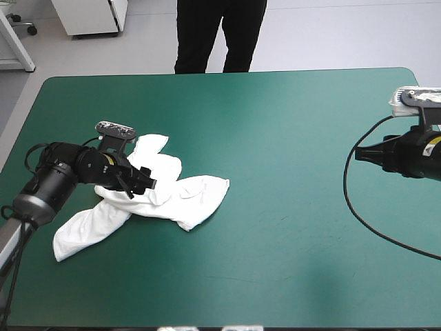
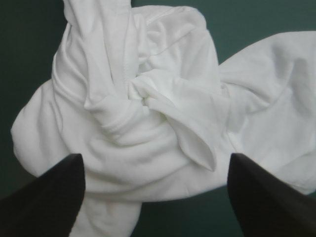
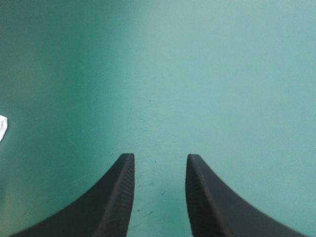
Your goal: Fold the cloth
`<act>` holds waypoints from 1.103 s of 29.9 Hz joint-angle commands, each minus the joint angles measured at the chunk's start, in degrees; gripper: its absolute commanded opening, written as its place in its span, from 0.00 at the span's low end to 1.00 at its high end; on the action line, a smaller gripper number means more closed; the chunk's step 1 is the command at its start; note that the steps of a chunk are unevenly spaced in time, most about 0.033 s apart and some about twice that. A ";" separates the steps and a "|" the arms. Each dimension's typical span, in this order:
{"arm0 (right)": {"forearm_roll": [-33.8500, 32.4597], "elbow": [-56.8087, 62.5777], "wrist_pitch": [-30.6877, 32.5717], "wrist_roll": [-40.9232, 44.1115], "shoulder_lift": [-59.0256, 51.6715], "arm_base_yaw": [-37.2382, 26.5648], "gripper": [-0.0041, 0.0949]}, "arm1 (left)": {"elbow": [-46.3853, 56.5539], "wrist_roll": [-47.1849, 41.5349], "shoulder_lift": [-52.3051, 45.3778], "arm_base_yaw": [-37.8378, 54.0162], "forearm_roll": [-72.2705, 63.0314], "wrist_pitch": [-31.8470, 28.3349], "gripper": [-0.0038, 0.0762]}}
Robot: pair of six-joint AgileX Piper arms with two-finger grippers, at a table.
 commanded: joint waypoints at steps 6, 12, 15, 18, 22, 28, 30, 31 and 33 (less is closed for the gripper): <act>-0.19 -1.46 -0.09 0.09 -0.53 -0.42 0.37 | -4.15 -0.84 8.41 2.82 -3.38 -3.87 0.73; -0.10 -1.46 -0.09 0.09 -0.53 -0.42 0.37 | -7.24 -0.41 15.75 2.82 -3.60 -4.10 0.73; 0.06 -1.46 -0.09 0.09 -0.53 -0.42 0.37 | -7.81 -0.41 18.36 2.82 -3.64 -4.89 0.73; 0.06 -1.46 -0.09 0.09 -0.53 -0.42 0.37 | -7.81 -0.41 20.79 2.82 -3.98 -5.20 0.72; 0.06 -1.46 -0.09 0.09 -0.53 -0.42 0.37 | -7.81 -0.41 23.04 2.71 -5.09 -3.89 0.63; -0.57 -1.46 -0.09 0.09 -0.53 -0.42 0.37 | -7.81 8.08 22.74 2.51 -13.79 -4.41 0.04; -0.57 -1.46 -0.09 0.09 -0.53 -0.42 0.37 | -7.81 9.63 22.50 1.54 -17.34 -4.41 0.04; -0.57 -1.46 -0.09 0.09 -0.53 -0.42 0.37 | -7.81 9.49 22.41 0.87 -17.71 -4.53 0.04; -0.57 -1.46 -0.09 0.18 -0.53 -0.42 0.37 | -7.81 9.21 22.29 -1.46 -17.91 -4.74 0.04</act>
